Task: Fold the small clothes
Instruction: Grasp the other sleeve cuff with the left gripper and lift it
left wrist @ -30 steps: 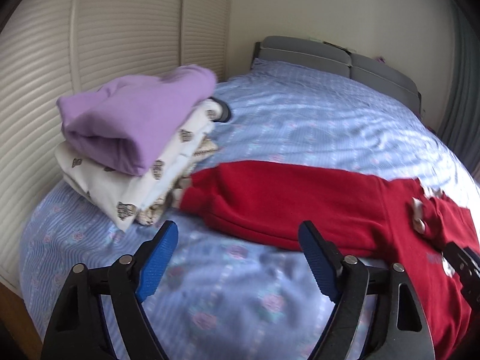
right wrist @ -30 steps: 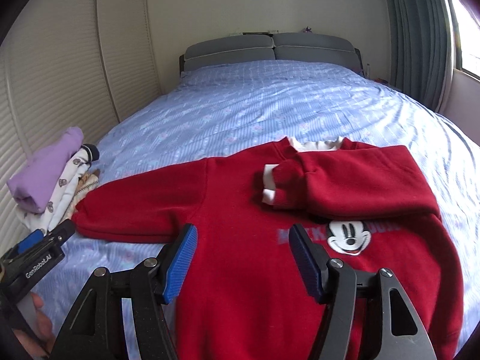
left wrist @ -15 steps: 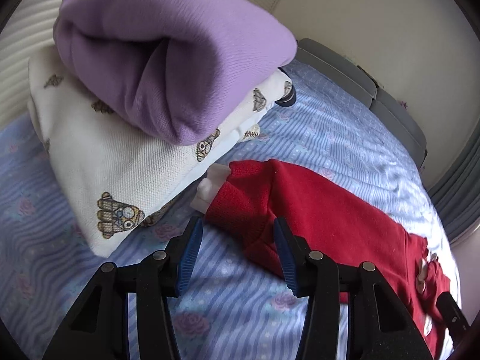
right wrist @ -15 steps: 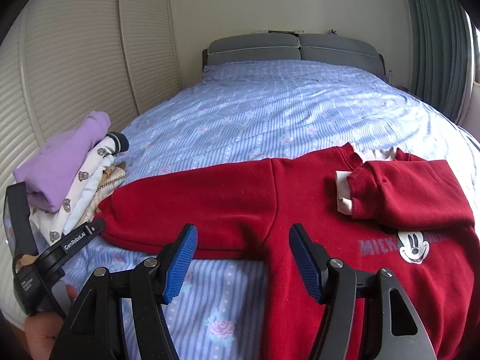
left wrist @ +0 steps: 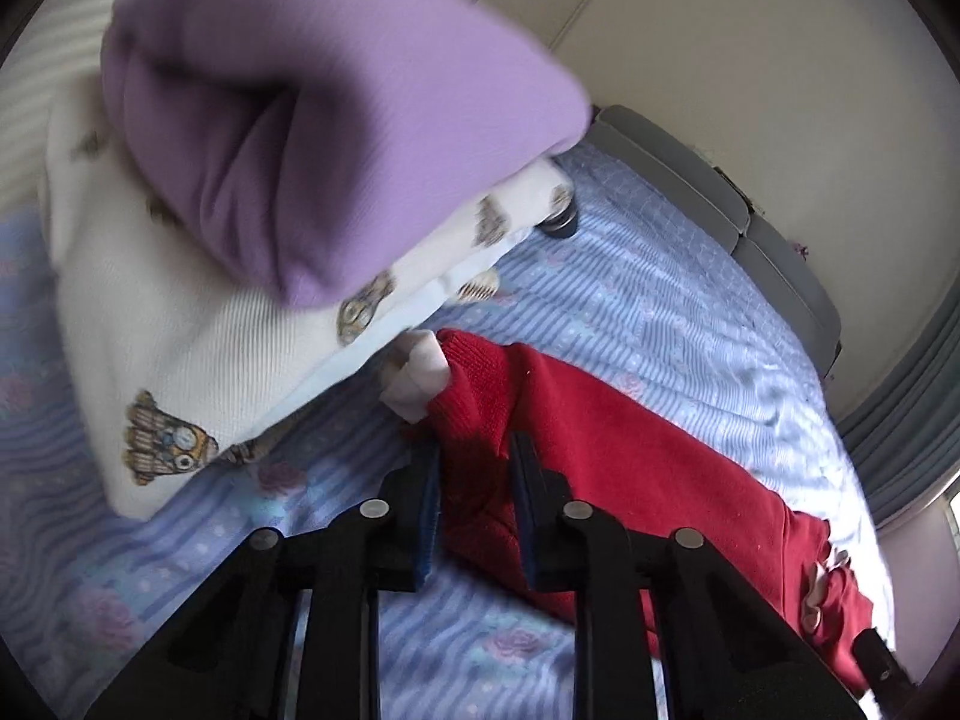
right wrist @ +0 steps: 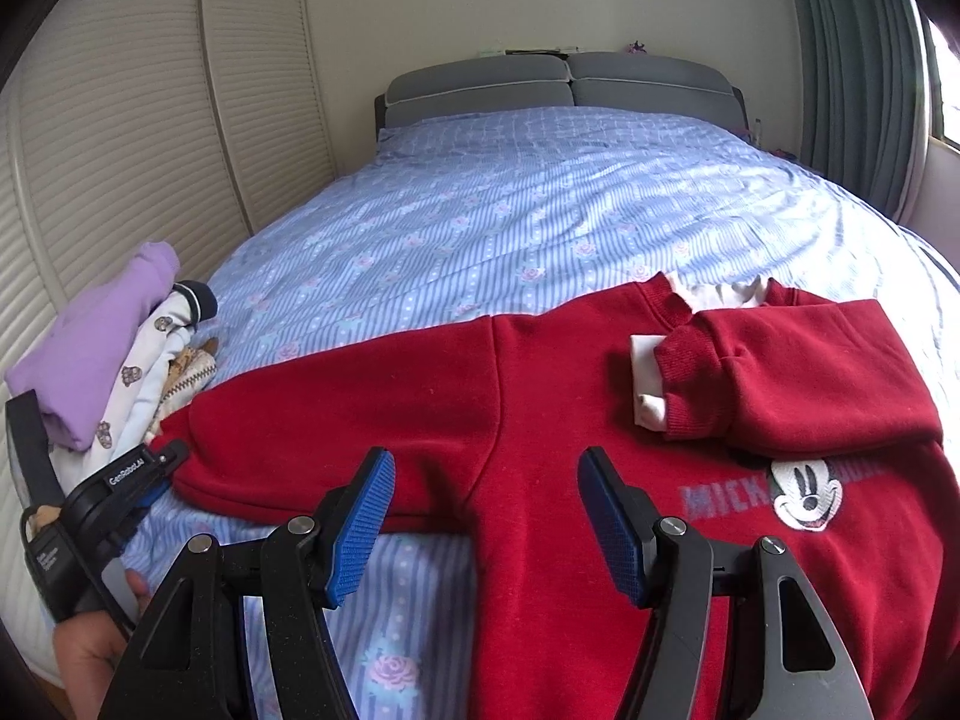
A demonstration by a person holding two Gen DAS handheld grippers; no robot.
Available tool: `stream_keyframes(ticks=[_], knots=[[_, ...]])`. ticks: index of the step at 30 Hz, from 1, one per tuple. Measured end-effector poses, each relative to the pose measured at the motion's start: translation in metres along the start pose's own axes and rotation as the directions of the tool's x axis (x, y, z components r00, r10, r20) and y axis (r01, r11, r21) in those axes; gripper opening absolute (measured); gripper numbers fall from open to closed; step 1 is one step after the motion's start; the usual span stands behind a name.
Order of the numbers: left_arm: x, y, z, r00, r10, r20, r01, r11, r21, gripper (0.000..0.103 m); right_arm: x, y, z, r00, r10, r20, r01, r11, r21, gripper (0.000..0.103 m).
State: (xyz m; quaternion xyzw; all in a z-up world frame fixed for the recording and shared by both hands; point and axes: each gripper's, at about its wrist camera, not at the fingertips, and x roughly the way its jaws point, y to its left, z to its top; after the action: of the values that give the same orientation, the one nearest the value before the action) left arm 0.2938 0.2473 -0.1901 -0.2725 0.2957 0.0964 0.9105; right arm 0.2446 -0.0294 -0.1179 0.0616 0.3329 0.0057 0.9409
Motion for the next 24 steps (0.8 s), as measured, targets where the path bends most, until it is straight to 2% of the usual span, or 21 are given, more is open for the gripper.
stream_keyframes(ticks=[1, 5, 11, 16, 21, 24], knots=[[-0.007, -0.006, 0.000, 1.000, 0.016, 0.020, -0.017, 1.000, 0.022, 0.011, -0.003, -0.003, 0.002, 1.000, 0.003, 0.005, -0.003, 1.000, 0.003, 0.065], [-0.035, -0.037, 0.008, 0.996, 0.016, 0.083, -0.026, 0.993, 0.115, 0.011, -0.023, -0.019, 0.009, 0.999, 0.005, 0.035, -0.005, 1.000, 0.012, 0.065], [-0.078, -0.107, 0.011, 0.986, -0.043, 0.158, 0.000, 0.964, 0.268, 0.011, -0.062, -0.063, 0.016, 0.996, -0.012, 0.087, 0.007, 0.998, 0.058, 0.065], [-0.101, -0.187, -0.005, 0.977, -0.127, 0.170, 0.050, 0.916, 0.397, 0.011, -0.095, -0.116, 0.022, 0.987, -0.069, 0.144, 0.056, 0.994, 0.095, 0.065], [-0.110, -0.265, -0.030, 0.970, -0.206, 0.131, 0.118, 0.866, 0.486, 0.011, -0.116, -0.184, 0.022, 0.979, -0.127, 0.161, 0.099, 0.980, 0.175, 0.065], [-0.116, -0.312, -0.051, 0.962, -0.254, 0.101, 0.161, 0.825, 0.542, 0.011, -0.123, -0.227, 0.017, 0.975, -0.162, 0.154, 0.122, 0.963, 0.242, 0.065]])
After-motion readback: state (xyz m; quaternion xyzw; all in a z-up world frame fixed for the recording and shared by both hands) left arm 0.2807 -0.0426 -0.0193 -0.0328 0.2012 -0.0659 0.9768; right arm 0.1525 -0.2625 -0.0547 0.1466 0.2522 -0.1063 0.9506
